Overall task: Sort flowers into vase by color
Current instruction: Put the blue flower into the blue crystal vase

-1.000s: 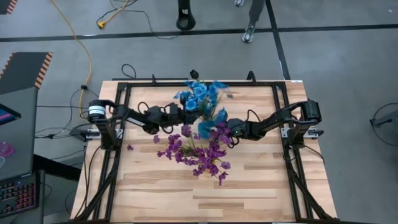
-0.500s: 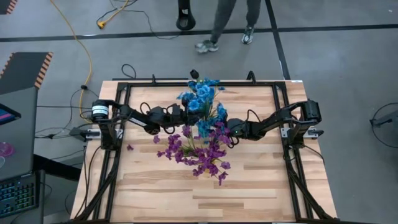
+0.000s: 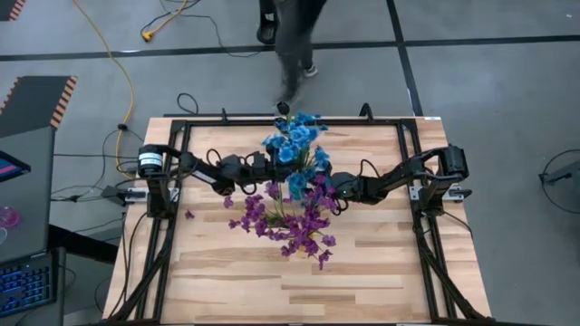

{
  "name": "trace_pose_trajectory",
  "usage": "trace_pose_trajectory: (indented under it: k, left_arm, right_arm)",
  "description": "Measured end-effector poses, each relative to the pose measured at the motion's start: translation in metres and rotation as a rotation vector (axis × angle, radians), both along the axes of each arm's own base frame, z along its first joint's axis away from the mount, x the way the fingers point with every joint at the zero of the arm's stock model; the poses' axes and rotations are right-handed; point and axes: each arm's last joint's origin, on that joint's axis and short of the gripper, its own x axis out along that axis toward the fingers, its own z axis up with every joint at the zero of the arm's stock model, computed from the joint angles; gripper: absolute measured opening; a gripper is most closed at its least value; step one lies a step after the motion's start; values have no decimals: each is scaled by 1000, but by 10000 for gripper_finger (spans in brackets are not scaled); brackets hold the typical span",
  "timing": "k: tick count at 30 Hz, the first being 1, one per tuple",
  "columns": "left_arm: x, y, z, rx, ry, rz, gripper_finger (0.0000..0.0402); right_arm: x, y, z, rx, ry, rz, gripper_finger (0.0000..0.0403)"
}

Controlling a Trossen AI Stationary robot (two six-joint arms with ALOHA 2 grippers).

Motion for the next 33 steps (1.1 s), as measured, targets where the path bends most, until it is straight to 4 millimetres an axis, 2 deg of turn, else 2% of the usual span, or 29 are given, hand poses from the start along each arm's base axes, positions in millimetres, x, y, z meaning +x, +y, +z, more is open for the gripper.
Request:
trace_pose_trajectory:
  k: [17, 33]
  left_arm:
    - [-6, 18, 4, 32, 6, -133, 0]
    - [-5, 18, -1, 73, 72, -220, 0]
  right_arm:
    - [0, 0, 0, 0, 2, 0, 150]
    - [0, 0, 0, 0, 2, 0, 150]
